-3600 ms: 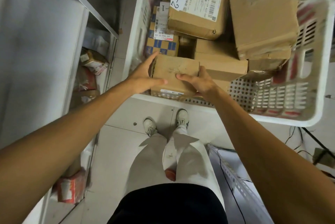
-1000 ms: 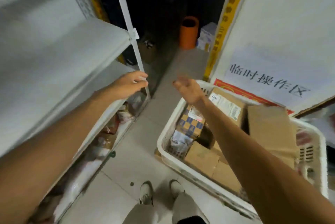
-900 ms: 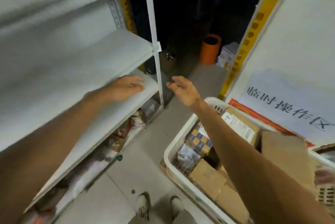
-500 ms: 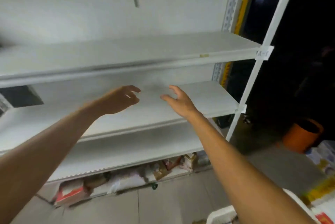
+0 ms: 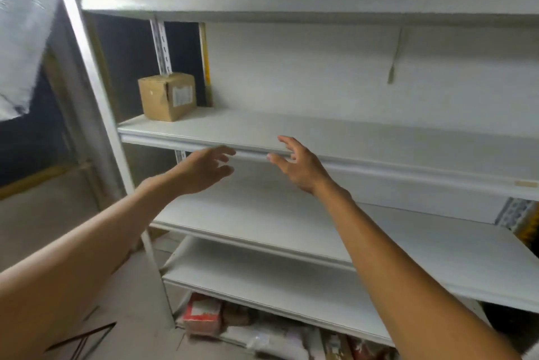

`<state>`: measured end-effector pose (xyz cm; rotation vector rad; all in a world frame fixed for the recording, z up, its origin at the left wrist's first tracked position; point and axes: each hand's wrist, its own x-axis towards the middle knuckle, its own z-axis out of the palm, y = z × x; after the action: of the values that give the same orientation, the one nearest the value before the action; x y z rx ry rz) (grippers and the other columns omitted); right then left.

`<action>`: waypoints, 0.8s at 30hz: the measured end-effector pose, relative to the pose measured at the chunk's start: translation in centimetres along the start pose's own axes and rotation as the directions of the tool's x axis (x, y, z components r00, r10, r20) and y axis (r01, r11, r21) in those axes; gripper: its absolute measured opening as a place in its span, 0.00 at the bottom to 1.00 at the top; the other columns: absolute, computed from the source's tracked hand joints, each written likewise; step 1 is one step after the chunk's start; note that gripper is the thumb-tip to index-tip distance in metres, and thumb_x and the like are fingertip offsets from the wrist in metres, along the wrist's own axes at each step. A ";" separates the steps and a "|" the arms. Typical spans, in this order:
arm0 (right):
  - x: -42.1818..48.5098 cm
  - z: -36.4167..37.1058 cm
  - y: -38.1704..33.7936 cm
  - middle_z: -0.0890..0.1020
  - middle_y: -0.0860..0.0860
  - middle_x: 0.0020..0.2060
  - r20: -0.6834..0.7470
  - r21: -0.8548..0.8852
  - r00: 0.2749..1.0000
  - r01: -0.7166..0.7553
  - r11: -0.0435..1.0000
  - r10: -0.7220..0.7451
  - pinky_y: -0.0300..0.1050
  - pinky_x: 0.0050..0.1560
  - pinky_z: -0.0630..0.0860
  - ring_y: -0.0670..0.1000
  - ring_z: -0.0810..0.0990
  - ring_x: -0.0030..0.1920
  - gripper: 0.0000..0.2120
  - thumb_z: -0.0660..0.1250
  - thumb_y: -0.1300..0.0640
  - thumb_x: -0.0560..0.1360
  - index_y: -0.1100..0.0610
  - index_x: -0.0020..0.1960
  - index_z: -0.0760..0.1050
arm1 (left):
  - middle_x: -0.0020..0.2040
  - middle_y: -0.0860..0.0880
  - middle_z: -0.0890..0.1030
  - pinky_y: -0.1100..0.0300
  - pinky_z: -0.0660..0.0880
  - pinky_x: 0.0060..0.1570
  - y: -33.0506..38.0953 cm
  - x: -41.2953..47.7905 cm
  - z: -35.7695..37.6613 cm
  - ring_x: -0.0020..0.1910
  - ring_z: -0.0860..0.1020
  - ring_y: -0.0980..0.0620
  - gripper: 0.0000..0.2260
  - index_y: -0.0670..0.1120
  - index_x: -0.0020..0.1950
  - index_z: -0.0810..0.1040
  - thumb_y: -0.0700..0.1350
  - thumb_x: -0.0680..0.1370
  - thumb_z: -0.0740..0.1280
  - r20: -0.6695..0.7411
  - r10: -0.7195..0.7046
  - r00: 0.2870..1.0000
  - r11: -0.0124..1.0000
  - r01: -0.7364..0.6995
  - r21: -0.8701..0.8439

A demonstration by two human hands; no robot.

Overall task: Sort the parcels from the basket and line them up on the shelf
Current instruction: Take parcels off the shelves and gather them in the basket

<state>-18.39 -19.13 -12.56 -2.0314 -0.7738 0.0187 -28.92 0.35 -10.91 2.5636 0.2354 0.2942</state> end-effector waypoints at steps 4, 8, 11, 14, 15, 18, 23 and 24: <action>2.2 4.5 -1.6 0.68 0.53 0.73 0.008 0.035 1.000 0.016 0.999 -0.016 0.48 0.70 0.66 0.54 0.67 0.72 0.27 0.66 0.47 0.78 0.52 0.74 0.65 | 0.62 0.42 0.77 0.58 0.72 0.56 -4.9 -0.4 -3.2 0.57 0.77 0.46 0.17 0.45 0.67 0.72 0.38 0.78 0.66 0.002 -0.046 0.999 0.999 0.046 -0.018; 5.2 8.1 -2.6 0.67 0.53 0.73 0.060 0.040 0.998 0.025 0.999 -0.028 0.48 0.70 0.65 0.54 0.67 0.72 0.27 0.65 0.47 0.78 0.53 0.74 0.65 | 0.65 0.43 0.75 0.49 0.74 0.61 -8.5 0.9 -5.4 0.60 0.76 0.45 0.14 0.52 0.63 0.73 0.41 0.78 0.66 0.001 -0.065 0.998 0.997 0.065 -0.033; 8.4 10.0 -3.4 0.68 0.54 0.73 0.087 0.026 0.995 0.049 0.998 -0.051 0.46 0.70 0.65 0.54 0.67 0.72 0.27 0.65 0.48 0.79 0.54 0.74 0.65 | 0.66 0.46 0.75 0.56 0.73 0.58 -10.4 2.7 -6.3 0.59 0.75 0.49 0.18 0.51 0.69 0.69 0.44 0.79 0.65 -0.050 -0.062 0.997 0.998 0.063 0.024; 12.2 11.8 -3.8 0.67 0.54 0.74 0.129 0.025 0.990 0.056 0.998 -0.059 0.47 0.69 0.65 0.55 0.66 0.72 0.26 0.64 0.47 0.79 0.53 0.74 0.64 | 0.66 0.45 0.74 0.57 0.74 0.56 -12.5 5.2 -7.5 0.58 0.75 0.50 0.18 0.51 0.68 0.70 0.44 0.79 0.65 -0.080 -0.091 0.993 0.996 0.092 0.002; 13.5 12.4 -3.8 0.66 0.53 0.74 0.143 0.021 0.988 0.061 0.998 -0.063 0.47 0.69 0.65 0.55 0.66 0.73 0.26 0.64 0.47 0.79 0.53 0.75 0.64 | 0.66 0.45 0.74 0.55 0.74 0.58 -13.2 6.1 -7.9 0.60 0.75 0.49 0.18 0.51 0.68 0.70 0.44 0.79 0.65 -0.089 -0.096 0.991 0.995 0.096 0.001; 17.5 13.6 -3.6 0.66 0.53 0.74 0.179 0.017 0.981 0.076 0.997 -0.078 0.47 0.68 0.64 0.55 0.65 0.73 0.27 0.64 0.47 0.79 0.53 0.75 0.63 | 0.67 0.45 0.74 0.52 0.74 0.60 -15.0 9.3 -9.0 0.63 0.74 0.46 0.18 0.50 0.69 0.69 0.45 0.79 0.64 -0.115 -0.103 0.988 0.994 0.107 0.029; 25.3 14.3 -2.9 0.66 0.52 0.74 0.228 0.033 0.971 0.065 0.997 -0.071 0.43 0.64 0.63 0.54 0.66 0.73 0.27 0.64 0.45 0.79 0.51 0.75 0.63 | 0.69 0.45 0.72 0.50 0.73 0.62 -17.7 15.4 -10.6 0.65 0.73 0.46 0.20 0.51 0.71 0.67 0.47 0.79 0.64 -0.153 -0.164 0.975 0.985 0.169 0.017; 26.9 14.5 -2.7 0.66 0.52 0.74 0.238 0.035 0.969 0.062 0.997 -0.068 0.44 0.65 0.64 0.53 0.66 0.73 0.28 0.64 0.44 0.78 0.50 0.75 0.63 | 0.69 0.45 0.71 0.50 0.72 0.62 -18.2 16.6 -10.8 0.65 0.73 0.45 0.21 0.51 0.71 0.66 0.47 0.79 0.64 -0.162 -0.171 0.972 0.984 0.176 0.019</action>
<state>-2.59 7.15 -11.13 -1.9986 -0.9845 0.2394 -17.70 24.71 -9.01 2.5326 0.5258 0.4333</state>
